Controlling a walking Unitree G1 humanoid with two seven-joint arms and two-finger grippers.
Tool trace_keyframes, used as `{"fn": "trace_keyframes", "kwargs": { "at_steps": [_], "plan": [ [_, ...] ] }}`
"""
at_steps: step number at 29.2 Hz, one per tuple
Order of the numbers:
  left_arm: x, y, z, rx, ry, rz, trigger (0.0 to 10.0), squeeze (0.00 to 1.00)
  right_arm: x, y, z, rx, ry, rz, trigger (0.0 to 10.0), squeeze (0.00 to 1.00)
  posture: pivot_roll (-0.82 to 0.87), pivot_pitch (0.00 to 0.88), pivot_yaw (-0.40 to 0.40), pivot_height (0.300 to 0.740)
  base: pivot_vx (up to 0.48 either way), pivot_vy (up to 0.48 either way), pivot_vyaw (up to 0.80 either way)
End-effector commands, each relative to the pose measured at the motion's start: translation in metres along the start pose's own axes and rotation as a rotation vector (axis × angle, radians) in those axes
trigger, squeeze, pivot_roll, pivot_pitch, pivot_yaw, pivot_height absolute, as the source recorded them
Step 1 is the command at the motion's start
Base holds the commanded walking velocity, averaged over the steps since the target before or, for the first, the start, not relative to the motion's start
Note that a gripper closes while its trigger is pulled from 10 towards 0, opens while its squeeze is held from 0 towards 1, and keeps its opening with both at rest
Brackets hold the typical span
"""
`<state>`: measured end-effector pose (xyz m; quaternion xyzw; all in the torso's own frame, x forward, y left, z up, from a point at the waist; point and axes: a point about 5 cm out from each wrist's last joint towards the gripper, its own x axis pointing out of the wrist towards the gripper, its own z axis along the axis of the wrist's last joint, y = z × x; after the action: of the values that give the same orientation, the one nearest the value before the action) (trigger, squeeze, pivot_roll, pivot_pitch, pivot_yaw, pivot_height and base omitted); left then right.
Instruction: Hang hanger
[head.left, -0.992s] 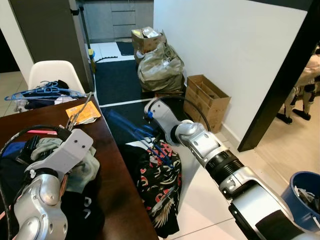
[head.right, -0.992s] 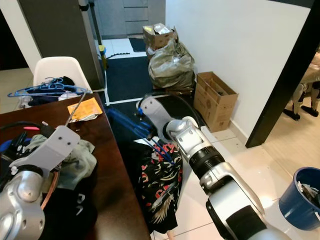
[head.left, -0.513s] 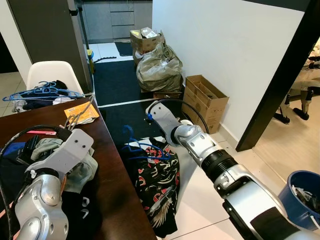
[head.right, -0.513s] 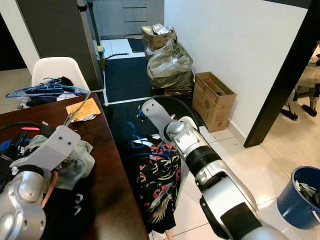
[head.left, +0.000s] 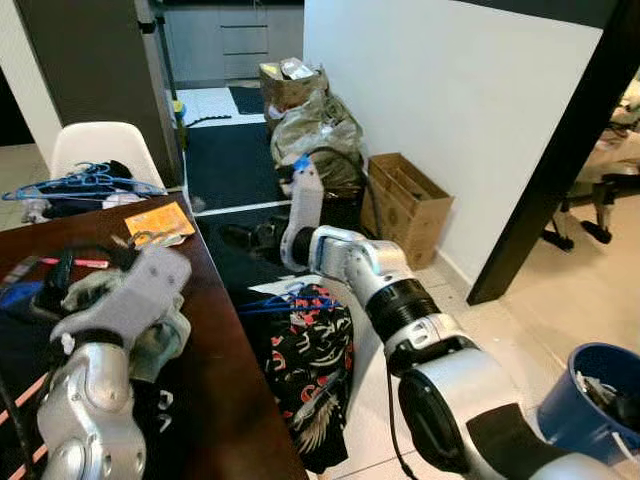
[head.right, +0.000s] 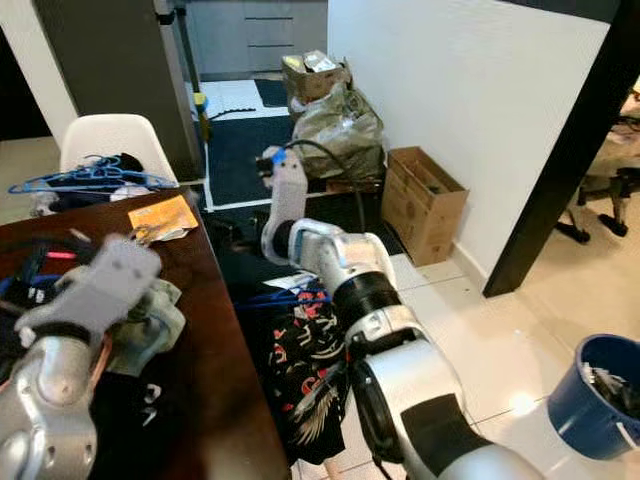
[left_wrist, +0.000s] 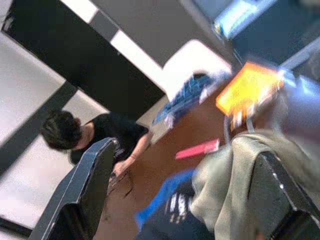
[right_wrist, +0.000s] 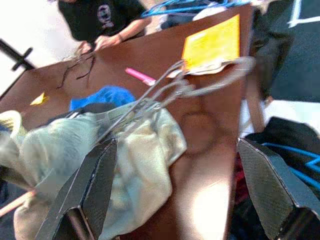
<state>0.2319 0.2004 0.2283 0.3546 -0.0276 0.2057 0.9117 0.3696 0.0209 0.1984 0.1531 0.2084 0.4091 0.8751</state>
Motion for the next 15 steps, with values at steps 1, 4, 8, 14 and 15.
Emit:
{"fn": "trace_keyframes", "kwargs": {
  "at_steps": [1,4,8,14,15],
  "plan": [
    [-0.001,0.005,0.006,-0.215,-0.002,-0.010,10.0,0.00,0.002,0.001,0.002,-0.040,-0.002,-0.018,10.0,0.00,0.15,0.000,-0.073,0.740,0.000,0.000,0.00],
    [-0.004,-0.006,0.011,-0.588,0.029,-0.123,10.0,0.00,0.003,-0.001,0.000,-0.073,0.006,-0.043,10.0,0.00,0.17,0.000,-0.079,0.740,0.000,0.000,0.00],
    [-0.011,-0.023,0.014,-0.877,0.083,-0.266,10.0,0.00,0.000,-0.007,-0.002,-0.113,0.015,-0.072,10.0,0.00,0.17,0.000,-0.073,0.740,0.000,0.000,0.00],
    [-0.018,-0.035,-0.007,-0.780,0.265,-0.428,10.0,0.00,-0.005,-0.016,-0.005,-0.128,0.044,-0.081,10.0,0.00,0.16,0.000,-0.057,0.740,0.000,0.000,0.00],
    [-0.018,-0.035,-0.007,-0.780,0.265,-0.428,10.0,0.00,-0.005,-0.016,-0.005,-0.128,0.044,-0.081,10.0,0.00,0.16,0.000,-0.057,0.740,0.000,0.000,0.00]
  ]
}}
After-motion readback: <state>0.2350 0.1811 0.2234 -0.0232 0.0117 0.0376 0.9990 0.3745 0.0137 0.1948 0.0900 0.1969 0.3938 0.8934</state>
